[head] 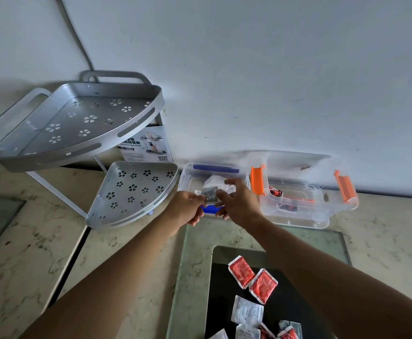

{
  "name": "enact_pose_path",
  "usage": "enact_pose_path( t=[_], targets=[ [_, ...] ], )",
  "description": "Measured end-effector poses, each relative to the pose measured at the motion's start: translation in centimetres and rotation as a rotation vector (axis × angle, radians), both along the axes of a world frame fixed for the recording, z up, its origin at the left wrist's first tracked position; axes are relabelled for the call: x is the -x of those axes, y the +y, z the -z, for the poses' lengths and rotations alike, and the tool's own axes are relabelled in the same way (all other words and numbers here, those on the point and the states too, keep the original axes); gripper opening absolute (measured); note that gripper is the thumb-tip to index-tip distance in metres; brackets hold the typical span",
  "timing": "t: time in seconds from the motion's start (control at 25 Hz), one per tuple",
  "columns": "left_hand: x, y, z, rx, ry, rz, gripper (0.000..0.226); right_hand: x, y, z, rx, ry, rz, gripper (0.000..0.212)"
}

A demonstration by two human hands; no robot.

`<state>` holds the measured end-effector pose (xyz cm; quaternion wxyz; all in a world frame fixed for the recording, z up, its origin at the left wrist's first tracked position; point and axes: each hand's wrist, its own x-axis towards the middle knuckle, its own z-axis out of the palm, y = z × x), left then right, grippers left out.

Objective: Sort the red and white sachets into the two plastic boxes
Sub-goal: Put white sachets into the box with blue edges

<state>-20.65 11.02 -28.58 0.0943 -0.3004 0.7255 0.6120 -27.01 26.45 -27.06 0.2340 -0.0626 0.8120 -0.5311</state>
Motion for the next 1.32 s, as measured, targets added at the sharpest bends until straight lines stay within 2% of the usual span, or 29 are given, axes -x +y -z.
enact_pose_path(
  t=[0.16,0.32,0.48,0.68,1.08,1.32],
  targets=[
    [0.8,-0.4,-1.3,0.115,0.015,0.076,0.035,1.0,-0.5,-0.5,-0.086,0.070,-0.026,0.028],
    [1.5,-0.7,-3.1,0.235,0.070,0.114,0.043,2.1,-0.6,-1.0,-0.144,0.145,-0.065,0.026],
    [2.2,-1.0,-4.3,0.264,0.110,0.112,0.046,2.8,-0.7,-1.9,-0.113,0.166,-0.033,0.022],
    [2.2,-0.7,-5.9,0.269,0.149,0.100,0.043,3.1,-0.6,-3.1,-0.032,0.159,-0.018,0.020],
    [1.3,-0.3,-10.7,0.130,0.237,-0.022,0.036,1.6,0.4,-8.0,0.110,0.240,0.010,0.019],
    [0.0,0.2,-12.4,0.109,0.216,-0.014,0.032,0.6,1.0,-9.4,0.118,0.202,0.004,0.017]
  ],
)
